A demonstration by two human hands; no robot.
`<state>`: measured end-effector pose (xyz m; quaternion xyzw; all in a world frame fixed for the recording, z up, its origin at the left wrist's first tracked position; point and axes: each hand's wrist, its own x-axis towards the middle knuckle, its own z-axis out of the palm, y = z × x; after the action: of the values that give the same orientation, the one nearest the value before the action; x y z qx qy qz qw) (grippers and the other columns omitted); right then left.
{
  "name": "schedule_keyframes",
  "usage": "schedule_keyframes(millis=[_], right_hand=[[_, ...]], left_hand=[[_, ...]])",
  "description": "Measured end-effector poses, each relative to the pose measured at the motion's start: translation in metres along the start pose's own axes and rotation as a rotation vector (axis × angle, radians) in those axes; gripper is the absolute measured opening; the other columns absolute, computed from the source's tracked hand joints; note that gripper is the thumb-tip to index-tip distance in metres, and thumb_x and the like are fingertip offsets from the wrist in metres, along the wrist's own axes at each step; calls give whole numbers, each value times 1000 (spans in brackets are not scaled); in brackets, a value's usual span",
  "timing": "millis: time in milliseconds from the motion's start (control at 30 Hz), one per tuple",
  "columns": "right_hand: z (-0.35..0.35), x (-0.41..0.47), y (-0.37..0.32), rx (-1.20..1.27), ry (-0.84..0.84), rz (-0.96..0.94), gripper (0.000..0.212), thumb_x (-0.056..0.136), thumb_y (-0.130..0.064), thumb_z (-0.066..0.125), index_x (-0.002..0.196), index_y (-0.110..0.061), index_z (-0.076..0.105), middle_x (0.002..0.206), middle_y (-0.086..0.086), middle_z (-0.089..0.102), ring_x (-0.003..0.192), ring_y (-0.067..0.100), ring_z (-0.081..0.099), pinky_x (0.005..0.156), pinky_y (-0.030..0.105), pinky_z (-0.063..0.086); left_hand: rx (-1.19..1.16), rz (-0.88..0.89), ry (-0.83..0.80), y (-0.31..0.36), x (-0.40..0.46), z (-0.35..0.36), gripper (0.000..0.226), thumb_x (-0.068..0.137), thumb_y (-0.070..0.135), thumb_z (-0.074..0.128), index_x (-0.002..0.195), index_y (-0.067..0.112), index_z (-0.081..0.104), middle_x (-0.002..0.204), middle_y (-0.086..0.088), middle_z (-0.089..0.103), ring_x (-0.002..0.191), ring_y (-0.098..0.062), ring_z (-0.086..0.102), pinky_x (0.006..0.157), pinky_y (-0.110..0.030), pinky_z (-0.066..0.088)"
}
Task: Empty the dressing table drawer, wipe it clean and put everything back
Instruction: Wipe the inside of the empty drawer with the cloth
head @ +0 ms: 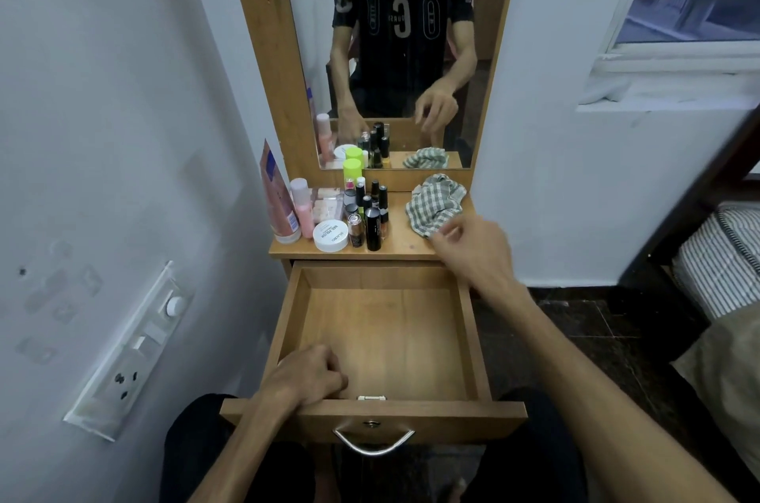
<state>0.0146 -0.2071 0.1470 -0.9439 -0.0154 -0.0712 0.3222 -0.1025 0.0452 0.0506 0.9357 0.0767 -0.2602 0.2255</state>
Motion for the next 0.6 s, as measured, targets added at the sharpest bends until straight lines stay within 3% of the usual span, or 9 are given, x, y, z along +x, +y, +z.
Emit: schedule_keyframes(millis=[67, 133, 267, 333, 433, 600], right_hand=[[-6, 26, -8, 47, 178, 43, 26, 89, -41, 66, 104, -22, 75, 89, -2, 73, 85, 16, 66, 70, 30, 52], [-2, 51, -11, 7, 220, 101, 40, 89, -49, 63, 110, -16, 71, 98, 4, 74, 89, 22, 65, 76, 35, 53], [21, 80, -18, -113, 39, 192, 64, 86, -63, 62, 121, -9, 59, 111, 10, 66, 105, 31, 62, 81, 39, 47], [31, 82, -17, -182, -30, 160, 52, 86, -50, 68, 121, -12, 58, 112, 10, 66, 101, 28, 60, 80, 38, 48], [33, 75, -9, -107, 28, 150, 31, 81, -34, 66, 106, -16, 61, 99, 7, 69, 87, 24, 60, 71, 33, 44], [-4, 24, -4, 186, 170, 219, 30, 85, -48, 59, 83, -18, 62, 78, 0, 65, 78, 25, 61, 67, 35, 40]], left_hand=[[10, 26, 22, 2, -1, 0, 14, 84, 35, 68, 75, 27, 74, 82, 13, 73, 81, -4, 67, 68, -22, 48], [3, 45, 48, 3, -3, 0, 14, 85, 33, 67, 75, 26, 75, 80, 14, 72, 79, -3, 66, 65, -20, 45], [-14, 66, 124, 4, -7, 0, 16, 85, 32, 66, 79, 22, 77, 77, 14, 72, 76, -2, 65, 66, -20, 48], [-23, 82, 163, 5, -9, 1, 15, 86, 31, 66, 81, 21, 76, 79, 12, 71, 74, -2, 63, 60, -16, 42], [-39, 84, 221, 4, -11, -1, 12, 87, 34, 67, 79, 25, 69, 81, 12, 69, 74, -2, 61, 59, -16, 40], [-51, 92, 277, 4, -13, -3, 15, 87, 37, 67, 88, 23, 71, 91, 6, 72, 88, -16, 65, 71, -29, 45]])
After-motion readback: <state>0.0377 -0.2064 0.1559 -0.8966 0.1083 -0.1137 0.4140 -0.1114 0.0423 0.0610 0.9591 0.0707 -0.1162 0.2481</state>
